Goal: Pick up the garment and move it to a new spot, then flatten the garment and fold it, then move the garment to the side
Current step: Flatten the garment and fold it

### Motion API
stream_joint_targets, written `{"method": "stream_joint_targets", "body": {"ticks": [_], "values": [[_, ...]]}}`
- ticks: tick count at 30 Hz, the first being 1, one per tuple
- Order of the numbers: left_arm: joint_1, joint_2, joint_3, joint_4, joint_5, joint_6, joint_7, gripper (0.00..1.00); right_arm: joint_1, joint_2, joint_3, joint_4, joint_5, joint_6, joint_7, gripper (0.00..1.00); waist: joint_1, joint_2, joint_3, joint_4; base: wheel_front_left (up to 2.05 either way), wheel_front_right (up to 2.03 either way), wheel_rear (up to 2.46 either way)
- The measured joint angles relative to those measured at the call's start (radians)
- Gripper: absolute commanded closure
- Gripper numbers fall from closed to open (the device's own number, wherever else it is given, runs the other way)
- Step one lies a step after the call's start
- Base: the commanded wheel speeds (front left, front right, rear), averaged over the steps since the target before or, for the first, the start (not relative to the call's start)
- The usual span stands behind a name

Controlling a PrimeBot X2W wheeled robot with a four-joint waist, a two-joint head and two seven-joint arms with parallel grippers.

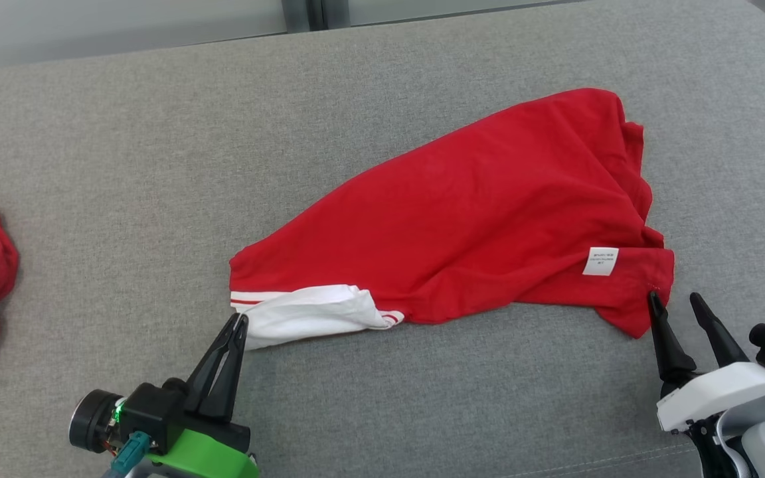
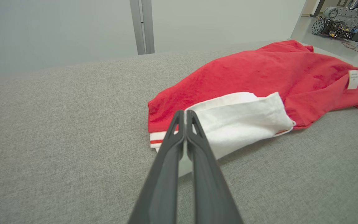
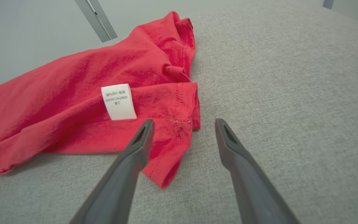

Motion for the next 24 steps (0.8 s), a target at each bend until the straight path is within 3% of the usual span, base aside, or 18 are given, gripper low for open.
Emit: {"method": "stream_joint_targets", "body": {"ticks": [6, 11, 12, 14, 15, 19, 24], "values": [[-0.001, 0.001, -0.004, -0.001, 0.0, 0.0, 0.0, 1.0, -0.043, -0.001, 0.035, 0.031, 0.051, 0.0, 0.0, 0.03, 0.0, 0.0, 0.022, 0.004, 0.0, 0.0, 0.0], [-0.006, 0.004, -0.008, -0.002, 0.002, 0.0, 0.0, 1.0, -0.073, -0.002, 0.055, 0.052, 0.063, 0.0, 0.0, 0.2, 0.0, 0.0, 0.038, 0.009, 0.0, 0.0, 0.0], [-0.008, 0.005, -0.008, -0.002, 0.002, 0.0, 0.0, 1.0, -0.077, -0.002, 0.058, 0.053, 0.067, 0.0, 0.0, 0.38, 0.0, 0.0, 0.042, 0.01, 0.0, 0.0, 0.0], [-0.012, 0.005, -0.008, -0.004, 0.003, 0.0, 0.0, 1.0, -0.081, -0.002, 0.061, 0.053, 0.069, 0.0, 0.0, 0.93, 0.0, 0.0, 0.048, 0.011, 0.0, 0.0, 0.0], [-0.013, 0.006, -0.007, -0.004, 0.003, 0.0, 0.0, 1.0, -0.083, -0.002, 0.06, 0.052, 0.071, 0.0, 0.0, 1.0, 0.0, 0.0, 0.051, 0.012, 0.0, 0.0, 0.0], [-0.013, 0.007, 0.002, -0.004, 0.007, 0.0, 0.0, 1.0, -0.078, -0.015, 0.051, 0.021, 0.081, 0.0, 0.0, 1.0, 0.0, 0.0, 0.056, 0.018, 0.0, 0.0, 0.0], [-0.027, 0.005, 0.03, -0.069, 0.009, 0.0, 0.0, 1.0, -0.023, -0.031, 0.002, -0.107, 0.104, 0.0, 0.0, 1.0, 0.0, 0.0, 0.052, 0.023, 0.0, 0.0, 0.0]]}}
